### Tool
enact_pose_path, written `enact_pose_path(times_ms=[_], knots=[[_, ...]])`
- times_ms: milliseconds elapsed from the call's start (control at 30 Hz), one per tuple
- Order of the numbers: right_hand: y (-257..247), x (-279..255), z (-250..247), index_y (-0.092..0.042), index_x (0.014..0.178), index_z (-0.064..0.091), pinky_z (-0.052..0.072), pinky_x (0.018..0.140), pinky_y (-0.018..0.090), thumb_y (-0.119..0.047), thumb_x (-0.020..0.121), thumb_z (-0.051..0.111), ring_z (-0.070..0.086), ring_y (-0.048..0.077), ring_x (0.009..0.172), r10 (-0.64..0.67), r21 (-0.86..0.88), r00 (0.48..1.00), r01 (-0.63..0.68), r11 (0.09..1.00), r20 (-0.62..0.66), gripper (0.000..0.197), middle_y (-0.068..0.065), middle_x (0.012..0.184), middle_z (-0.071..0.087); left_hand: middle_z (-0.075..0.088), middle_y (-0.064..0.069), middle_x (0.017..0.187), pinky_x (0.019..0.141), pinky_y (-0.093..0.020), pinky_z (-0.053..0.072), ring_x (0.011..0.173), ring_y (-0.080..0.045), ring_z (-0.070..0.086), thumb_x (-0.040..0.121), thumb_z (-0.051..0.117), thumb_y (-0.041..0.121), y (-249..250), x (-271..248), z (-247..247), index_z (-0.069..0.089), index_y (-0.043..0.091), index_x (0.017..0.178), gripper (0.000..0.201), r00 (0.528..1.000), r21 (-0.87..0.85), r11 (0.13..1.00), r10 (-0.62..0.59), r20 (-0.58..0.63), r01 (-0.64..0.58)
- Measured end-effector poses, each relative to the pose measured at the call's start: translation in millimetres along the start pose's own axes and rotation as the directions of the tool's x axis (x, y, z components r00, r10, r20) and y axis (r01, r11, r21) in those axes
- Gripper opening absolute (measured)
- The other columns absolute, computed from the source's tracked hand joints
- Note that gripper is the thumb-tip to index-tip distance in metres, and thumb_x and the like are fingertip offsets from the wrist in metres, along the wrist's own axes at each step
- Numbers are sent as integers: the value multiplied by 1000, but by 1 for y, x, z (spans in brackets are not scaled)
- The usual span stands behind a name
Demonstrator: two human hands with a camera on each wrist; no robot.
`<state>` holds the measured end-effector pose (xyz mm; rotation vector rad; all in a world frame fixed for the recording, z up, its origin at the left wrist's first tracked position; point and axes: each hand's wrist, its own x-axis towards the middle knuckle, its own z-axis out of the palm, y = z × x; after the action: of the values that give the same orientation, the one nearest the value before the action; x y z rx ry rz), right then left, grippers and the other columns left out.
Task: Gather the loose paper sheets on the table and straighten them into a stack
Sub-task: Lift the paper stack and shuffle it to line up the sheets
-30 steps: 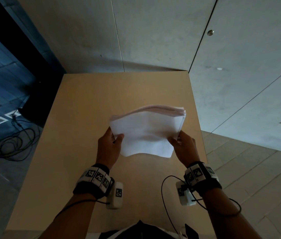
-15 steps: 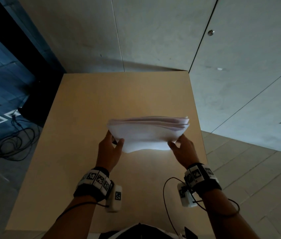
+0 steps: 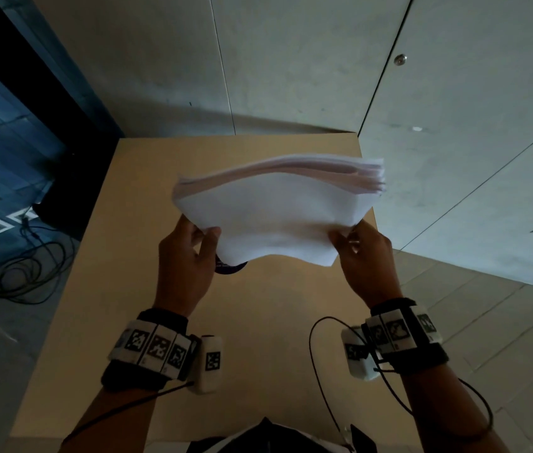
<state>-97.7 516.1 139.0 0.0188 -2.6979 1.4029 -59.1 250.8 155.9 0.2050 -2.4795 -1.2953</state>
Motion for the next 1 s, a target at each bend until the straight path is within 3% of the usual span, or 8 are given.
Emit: enact_pose_path(times_ms=[167, 300, 500, 600, 700, 800, 900, 1000], knots=[[46, -19, 35, -11, 118, 60, 44, 78, 26, -21, 91, 61, 60, 17, 89, 198, -137, 958, -172, 975, 207, 30, 8, 111, 68, 65, 1, 105, 71, 1, 40, 95, -12, 62, 89, 62, 12, -47, -20, 26, 53, 11, 125, 37, 953, 50, 976, -219, 208, 213], [64, -24, 43, -13, 120, 62, 41, 78, 26, -26, 92, 59, 64, 24, 101, 324, -148, 915, -295, 944, 240, 31, 9, 116, 68, 65, 0, 107, 79, -22, 46, 98, -16, 62, 91, 61, 18, -65, -24, 36, 56, 10, 124, 34, 932, 108, 966, -256, 257, 236], [72, -15, 28, -21, 115, 63, 51, 88, 39, -27, 87, 64, 65, 23, 95, 387, -93, 853, -380, 921, 351, 29, 6, 117, 69, 60, 3, 72, 55, -20, 41, 64, -15, 57, 90, 56, 13, -25, 0, 31, 56, 13, 91, 1, 960, 191, 982, -45, 276, -9], [70, -8, 0, -19, 122, 50, 50, 92, 45, -14, 82, 70, 59, 25, 101, 451, 123, 867, -481, 868, 212, 45, 13, 129, 57, 58, 2, 70, 55, -24, 42, 64, -22, 57, 88, 54, 13, 4, 15, 25, 55, 12, 91, 4, 933, 307, 937, 46, 357, -164], [41, -4, -33, -23, 139, 36, 41, 102, 42, -15, 77, 76, 45, 22, 122, 267, 129, 963, -261, 957, -31, 74, 7, 139, 40, 68, -8, 92, 68, -34, 51, 79, -30, 62, 86, 51, 12, 30, 28, 22, 58, 14, 106, 21, 879, 408, 865, 74, 471, -291], [4, -4, -37, -27, 144, 28, 34, 101, 25, -20, 74, 80, 40, 9, 122, -15, 83, 991, 4, 997, 130, 88, -5, 136, 41, 67, -9, 98, 68, -34, 47, 83, -31, 61, 80, 51, 12, 56, 29, 27, 57, 18, 107, 29, 808, 506, 763, 36, 588, -402], [2, -6, -25, -28, 132, 47, 41, 74, 2, -22, 74, 81, 57, 11, 106, -28, 133, 948, -15, 991, 318, 67, -8, 116, 59, 64, -7, 102, 68, -34, 42, 88, -33, 59, 77, 53, 10, 80, 21, 35, 57, 20, 111, 36, 741, 547, 660, 22, 671, -515], [17, -15, -17, -22, 105, 68, 56, 78, 26, -23, 76, 79, 68, 13, 94, 17, 272, 954, -102, 957, 299, 31, -7, 97, 72, 63, -4, 106, 70, -35, 42, 92, -31, 60, 76, 53, 10, 87, 9, 34, 56, 23, 113, 38, 733, 560, 618, 39, 680, -552]])
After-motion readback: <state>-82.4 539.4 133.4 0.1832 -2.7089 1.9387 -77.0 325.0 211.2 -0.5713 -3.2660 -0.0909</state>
